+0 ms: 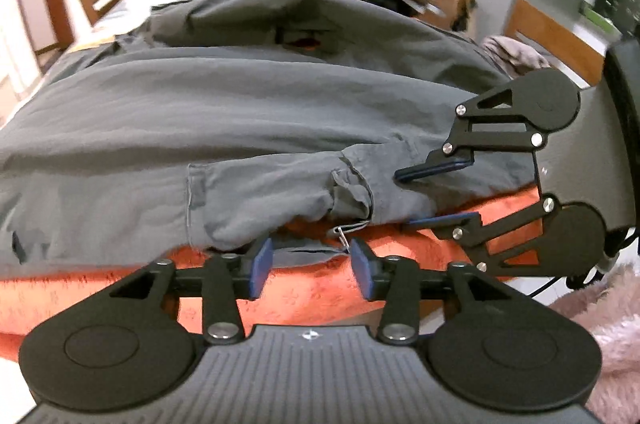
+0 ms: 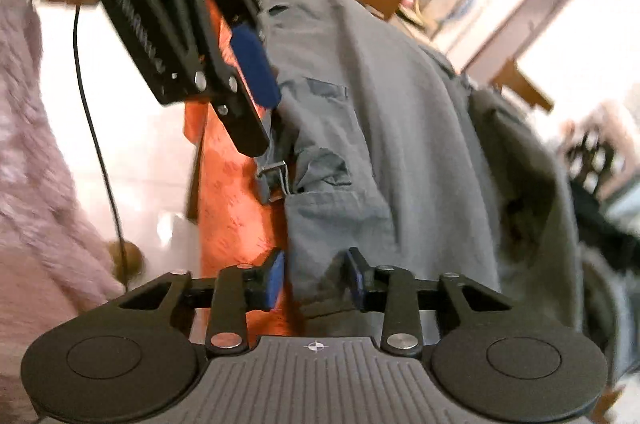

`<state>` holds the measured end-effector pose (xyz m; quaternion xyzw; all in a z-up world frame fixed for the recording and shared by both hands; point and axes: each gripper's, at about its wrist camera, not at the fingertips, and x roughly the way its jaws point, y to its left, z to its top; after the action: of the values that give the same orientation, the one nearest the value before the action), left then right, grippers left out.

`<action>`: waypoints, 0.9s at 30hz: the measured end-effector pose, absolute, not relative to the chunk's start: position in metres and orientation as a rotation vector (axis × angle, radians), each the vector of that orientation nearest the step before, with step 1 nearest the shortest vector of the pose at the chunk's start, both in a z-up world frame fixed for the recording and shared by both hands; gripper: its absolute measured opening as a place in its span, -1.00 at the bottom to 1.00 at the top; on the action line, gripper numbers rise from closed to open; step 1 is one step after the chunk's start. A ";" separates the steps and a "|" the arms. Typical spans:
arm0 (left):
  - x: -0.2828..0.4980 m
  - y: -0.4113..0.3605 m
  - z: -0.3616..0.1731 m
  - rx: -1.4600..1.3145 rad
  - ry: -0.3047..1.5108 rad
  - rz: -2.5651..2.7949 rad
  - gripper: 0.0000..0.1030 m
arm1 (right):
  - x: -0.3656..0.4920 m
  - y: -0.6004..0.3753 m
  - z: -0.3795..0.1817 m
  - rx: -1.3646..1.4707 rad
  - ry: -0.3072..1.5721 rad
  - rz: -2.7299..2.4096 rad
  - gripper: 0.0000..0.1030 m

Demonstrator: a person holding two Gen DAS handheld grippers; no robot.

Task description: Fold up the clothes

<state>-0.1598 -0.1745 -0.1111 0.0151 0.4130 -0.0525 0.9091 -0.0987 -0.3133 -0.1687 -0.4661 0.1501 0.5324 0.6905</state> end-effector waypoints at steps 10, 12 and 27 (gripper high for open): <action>-0.156 -0.207 -0.132 0.199 0.794 -0.047 0.20 | -0.098 -0.325 -0.169 -1.200 0.087 1.220 -0.74; -0.150 -0.209 -0.135 0.236 0.775 -0.040 0.20 | -0.091 -0.324 -0.156 -1.161 0.109 1.224 -0.74; -0.154 -0.191 -0.135 0.549 0.719 -0.040 -0.87 | -0.075 -0.323 -0.141 -1.100 0.155 1.274 -0.75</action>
<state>-0.1538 -0.1914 -0.1349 0.2650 0.3472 -0.0192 0.8994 -0.0753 -0.3235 -0.1406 -0.4867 0.0686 0.5638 0.6638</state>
